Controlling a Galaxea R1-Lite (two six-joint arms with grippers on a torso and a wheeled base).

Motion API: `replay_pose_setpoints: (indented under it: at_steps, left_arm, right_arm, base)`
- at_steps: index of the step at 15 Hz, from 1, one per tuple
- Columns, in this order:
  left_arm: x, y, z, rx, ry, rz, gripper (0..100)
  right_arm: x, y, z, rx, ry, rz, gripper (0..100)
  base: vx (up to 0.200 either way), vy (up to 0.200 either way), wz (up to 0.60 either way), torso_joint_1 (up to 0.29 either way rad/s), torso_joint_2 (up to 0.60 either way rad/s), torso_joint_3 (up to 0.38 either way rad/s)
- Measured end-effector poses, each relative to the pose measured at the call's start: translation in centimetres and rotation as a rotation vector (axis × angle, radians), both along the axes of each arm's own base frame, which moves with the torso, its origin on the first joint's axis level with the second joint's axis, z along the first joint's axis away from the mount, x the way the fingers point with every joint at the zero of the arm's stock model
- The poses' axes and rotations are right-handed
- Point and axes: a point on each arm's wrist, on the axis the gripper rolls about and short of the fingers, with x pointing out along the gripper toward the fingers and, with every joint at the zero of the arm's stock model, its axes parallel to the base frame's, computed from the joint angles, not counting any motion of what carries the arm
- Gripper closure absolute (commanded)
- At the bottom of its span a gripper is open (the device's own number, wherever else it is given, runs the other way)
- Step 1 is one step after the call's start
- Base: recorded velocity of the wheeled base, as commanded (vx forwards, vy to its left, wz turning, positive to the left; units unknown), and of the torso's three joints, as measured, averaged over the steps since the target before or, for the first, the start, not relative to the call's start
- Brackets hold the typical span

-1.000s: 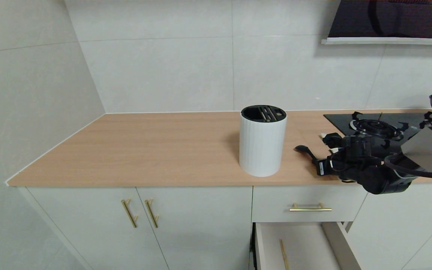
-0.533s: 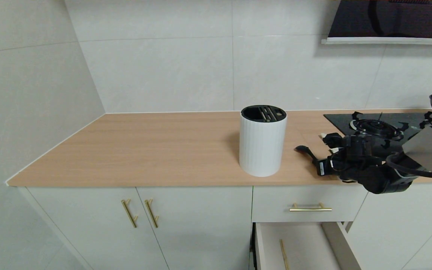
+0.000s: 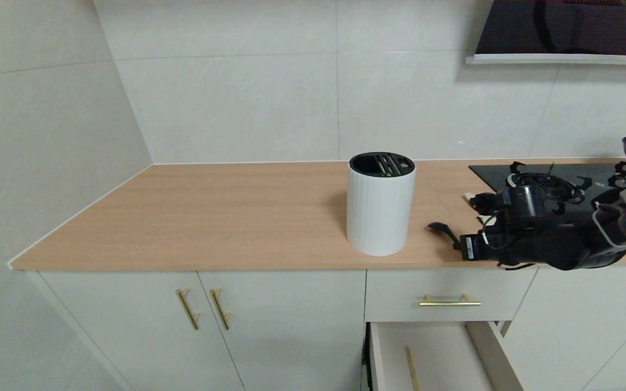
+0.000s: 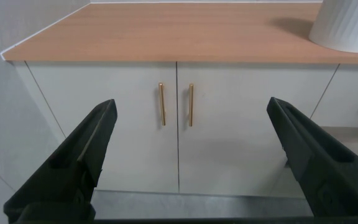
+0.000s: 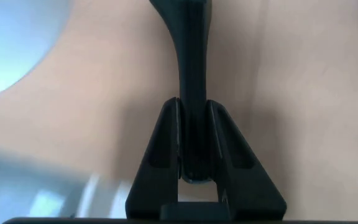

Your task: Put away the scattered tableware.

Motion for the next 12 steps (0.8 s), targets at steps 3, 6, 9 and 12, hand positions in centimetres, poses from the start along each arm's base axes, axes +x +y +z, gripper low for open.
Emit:
replay_pose_setpoints:
  at_steps: [3,6,9,12]
  left_arm:
    - [0.0,0.0,0.0,0.000,0.000,0.000,0]
    - [0.0,0.0,0.0,0.000,0.000,0.000,0]
    - [0.0,0.0,0.0,0.000,0.000,0.000,0]
    - [0.0,0.0,0.0,0.000,0.000,0.000,0]
  right_arm:
    - [-3.8,0.5,2.9,0.049,0.053,-0.015,100]
    - [-8.9,0.5,5.3,0.083,0.089,-0.019,100]
    - [-13.3,0.7,5.9,0.110,0.140,-0.014,100]
    - [-15.5,0.5,5.4,0.111,0.124,-0.002,100]
  base:
    - [0.000,0.000,0.00,0.000,0.00,0.000]
    - [0.000,0.000,0.00,0.000,0.00,0.000]
    - [0.000,0.000,0.00,0.000,0.00,0.000]
    - [0.000,0.000,0.00,0.000,0.00,0.000]
